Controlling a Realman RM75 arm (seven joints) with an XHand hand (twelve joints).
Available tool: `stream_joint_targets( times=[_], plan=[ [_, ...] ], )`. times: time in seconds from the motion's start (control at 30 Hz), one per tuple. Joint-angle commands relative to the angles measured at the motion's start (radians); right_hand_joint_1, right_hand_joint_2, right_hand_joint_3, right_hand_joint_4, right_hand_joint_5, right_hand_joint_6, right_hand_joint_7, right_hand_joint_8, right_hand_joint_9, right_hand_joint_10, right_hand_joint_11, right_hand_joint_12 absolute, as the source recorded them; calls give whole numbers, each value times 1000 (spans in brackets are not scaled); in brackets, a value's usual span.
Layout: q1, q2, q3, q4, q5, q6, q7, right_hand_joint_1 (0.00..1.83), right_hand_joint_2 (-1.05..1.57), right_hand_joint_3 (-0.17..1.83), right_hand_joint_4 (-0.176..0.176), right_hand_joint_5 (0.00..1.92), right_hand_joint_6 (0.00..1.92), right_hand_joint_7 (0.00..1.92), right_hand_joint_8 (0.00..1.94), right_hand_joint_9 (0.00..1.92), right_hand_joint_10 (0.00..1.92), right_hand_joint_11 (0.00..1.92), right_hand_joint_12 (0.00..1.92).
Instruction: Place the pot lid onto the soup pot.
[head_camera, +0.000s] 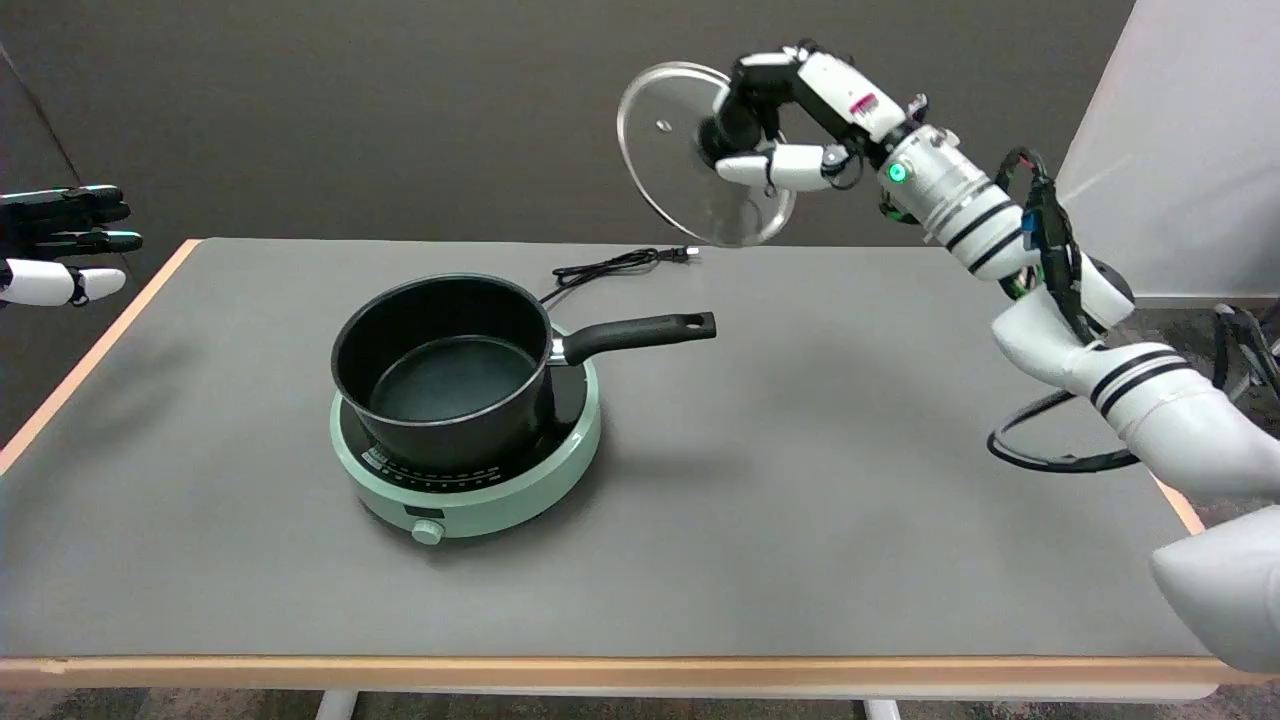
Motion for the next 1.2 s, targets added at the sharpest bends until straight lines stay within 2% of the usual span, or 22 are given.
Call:
stream_joint_targets(
  times=[0.03,0.2,0.4,0.43,0.47,0.5,0.53,0.57,0.67,0.7,0.73,0.8,0.87,1.0,1.07,1.2],
  plan=[
    [141,-19,-182,233,27,-19,56,1216,1124,163,-138,713,1236,933,1279,814,1659,204,1921],
    [231,-46,-279,281,-51,-52,56,1216,1123,164,-139,714,1234,933,1280,814,1664,205,1921],
    [354,-96,-440,251,-115,-79,58,1220,1116,175,-147,715,1227,936,1280,819,1647,200,1921],
    [366,-98,-461,244,-118,-79,58,1222,1123,159,-150,713,1229,936,1284,822,1643,225,1921],
    [385,-109,-500,229,-124,-79,59,1216,1191,41,-148,693,1254,916,1316,796,1645,249,1884],
    [409,-120,-540,214,-127,-79,65,1209,1218,-2,-141,685,1265,904,1331,755,1649,198,1848],
    [422,-126,-561,205,-129,-79,74,1222,1118,167,-147,717,1226,937,1281,820,1640,249,1916],
    [444,-133,-599,188,-136,-79,93,1222,1157,94,-145,707,1238,929,1298,822,1631,319,1898],
    [484,-154,-669,154,-161,-79,183,1222,1156,93,-145,709,1235,930,1296,826,1626,323,1898],
    [488,-157,-678,146,-168,-79,203,1205,1258,-72,-140,675,1275,892,1343,755,1647,234,1839],
    [496,-167,-689,131,-184,-79,236,1213,1203,18,-139,691,1259,912,1317,792,1638,287,1869],
    [502,-178,-698,113,-204,-79,264,1201,1270,-89,-134,666,1286,884,1352,753,1653,246,1840],
    [511,-184,-711,104,-208,-77,271,1215,1184,55,-139,692,1261,916,1312,804,1636,314,1880],
    [544,-190,-740,97,-208,-74,271,1207,1231,-24,-126,675,1281,895,1339,758,1633,295,1860],
    [566,-197,-760,90,-208,-68,271,1215,1154,109,-131,701,1254,921,1294,843,1641,345,1921],
    [592,-207,-799,77,-208,-66,271,1215,1145,122,-124,705,1255,924,1292,840,1637,374,1921]
  ],
)
